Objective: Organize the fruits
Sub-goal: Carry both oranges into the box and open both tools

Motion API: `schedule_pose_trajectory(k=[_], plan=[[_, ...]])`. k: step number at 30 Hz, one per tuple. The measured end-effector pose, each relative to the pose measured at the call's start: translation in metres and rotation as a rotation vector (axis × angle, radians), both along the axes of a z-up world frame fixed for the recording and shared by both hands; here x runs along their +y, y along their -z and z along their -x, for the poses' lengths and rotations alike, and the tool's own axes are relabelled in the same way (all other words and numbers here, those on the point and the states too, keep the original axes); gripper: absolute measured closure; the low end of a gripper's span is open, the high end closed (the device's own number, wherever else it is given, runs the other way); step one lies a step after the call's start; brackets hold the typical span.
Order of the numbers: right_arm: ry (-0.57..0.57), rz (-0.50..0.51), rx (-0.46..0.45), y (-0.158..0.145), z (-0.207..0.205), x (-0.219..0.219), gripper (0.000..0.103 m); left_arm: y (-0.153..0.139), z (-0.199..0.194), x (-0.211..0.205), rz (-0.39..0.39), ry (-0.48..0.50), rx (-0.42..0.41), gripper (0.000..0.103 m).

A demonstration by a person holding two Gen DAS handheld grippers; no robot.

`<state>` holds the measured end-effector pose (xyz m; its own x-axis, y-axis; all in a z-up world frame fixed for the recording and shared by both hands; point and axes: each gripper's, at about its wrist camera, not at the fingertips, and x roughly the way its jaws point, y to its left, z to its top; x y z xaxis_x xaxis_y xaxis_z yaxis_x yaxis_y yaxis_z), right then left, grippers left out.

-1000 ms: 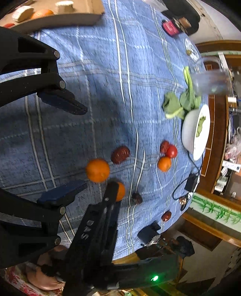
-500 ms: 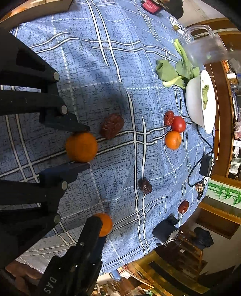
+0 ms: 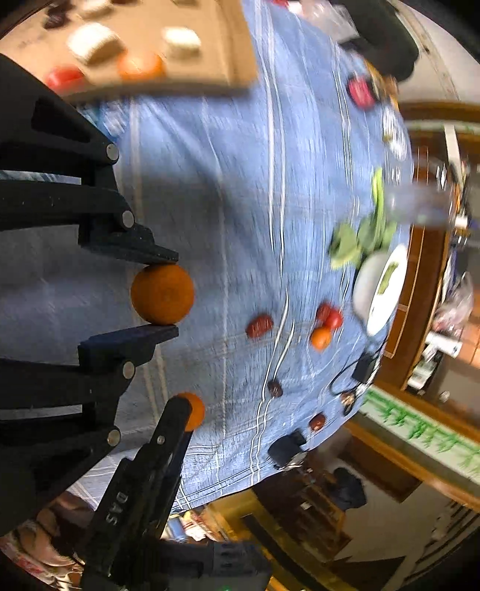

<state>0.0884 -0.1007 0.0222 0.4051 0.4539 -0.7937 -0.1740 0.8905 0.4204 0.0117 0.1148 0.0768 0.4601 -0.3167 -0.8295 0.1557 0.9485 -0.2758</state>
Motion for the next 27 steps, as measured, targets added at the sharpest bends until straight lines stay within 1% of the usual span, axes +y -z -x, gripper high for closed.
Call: schedule_pose_trajectory(k=[3,6,8,11,14,18,21,24,27], plan=[[-0.095,-0.013,-0.006,-0.009,0.012,0.046,0.068,-0.009,0.025,0.04,-0.011,-0.063,-0.009,0.072],[-0.205,-0.031,-0.019,-0.019,0.026,0.096,0.068,-0.013,0.057,0.094,-0.032,-0.16,-0.003,0.072],[-0.301,-0.047,-0.024,-0.025,0.039,0.136,0.067,-0.011,0.076,0.13,-0.05,-0.235,0.013,0.072],[-0.411,-0.045,-0.032,-0.028,0.058,0.184,0.067,-0.004,0.108,0.181,-0.072,-0.35,0.05,0.072],[-0.518,-0.038,-0.027,-0.025,0.08,0.229,0.067,0.002,0.128,0.212,-0.099,-0.412,0.077,0.071],[-0.625,-0.012,-0.014,-0.016,0.105,0.274,0.067,0.016,0.14,0.239,-0.125,-0.449,0.124,0.071],[-0.679,0.008,-0.006,-0.008,0.113,0.295,0.067,0.028,0.141,0.248,-0.119,-0.442,0.15,0.071],[-0.703,0.035,0.007,0.002,0.117,0.31,0.067,0.031,0.141,0.25,-0.135,-0.418,0.147,0.071],[-0.703,0.065,0.024,0.016,0.12,0.318,0.067,0.034,0.137,0.255,-0.119,-0.4,0.139,0.071]])
